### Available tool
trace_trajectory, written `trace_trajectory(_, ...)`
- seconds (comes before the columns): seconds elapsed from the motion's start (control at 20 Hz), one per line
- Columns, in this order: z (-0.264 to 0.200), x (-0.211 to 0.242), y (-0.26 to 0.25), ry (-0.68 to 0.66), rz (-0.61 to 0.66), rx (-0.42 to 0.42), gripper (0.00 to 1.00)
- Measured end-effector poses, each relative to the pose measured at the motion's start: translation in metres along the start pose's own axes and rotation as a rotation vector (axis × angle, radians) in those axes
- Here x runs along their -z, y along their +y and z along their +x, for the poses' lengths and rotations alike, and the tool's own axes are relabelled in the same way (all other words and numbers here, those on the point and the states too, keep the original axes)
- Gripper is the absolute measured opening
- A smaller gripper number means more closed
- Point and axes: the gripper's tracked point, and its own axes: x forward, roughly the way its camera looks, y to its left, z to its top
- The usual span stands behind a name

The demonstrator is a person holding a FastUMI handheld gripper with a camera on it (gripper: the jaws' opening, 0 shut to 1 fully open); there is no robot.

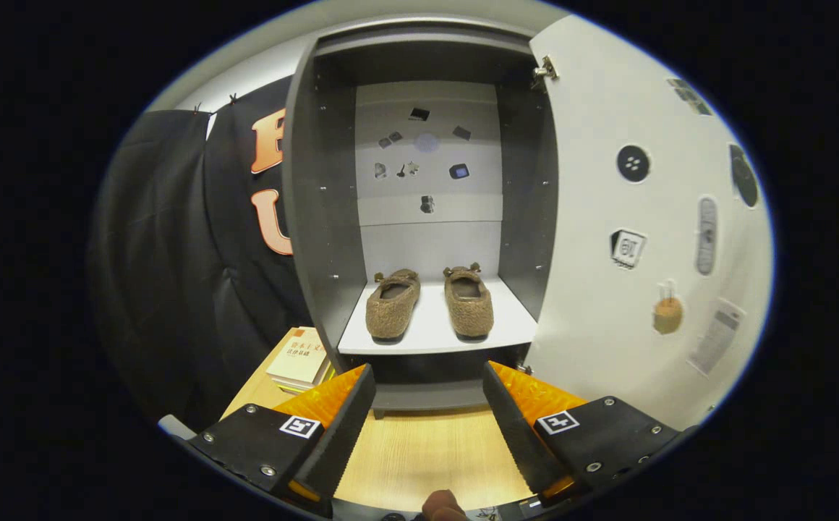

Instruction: Open the shoe cabinet door, grab the shoes and put them into the shoe cabinet, then close the shoe cabinet door.

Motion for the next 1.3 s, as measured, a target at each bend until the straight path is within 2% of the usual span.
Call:
trace_trajectory(0.15,-0.038,0.002,-0.006,-0.022,0.008,-0.026,0.94)
trace_trajectory(0.4,-0.095,-0.001,-0.022,-0.068,0.028,-0.129,0.94)
trace_trajectory(0.75,-0.162,0.012,-0.097,-0.114,0.005,-0.189,0.94)
trace_trajectory(1.0,-0.183,0.009,-0.153,-0.137,0.026,-0.207,0.93)
trace_trajectory(1.3,-0.184,0.013,-0.222,-0.156,0.079,-0.171,0.93)
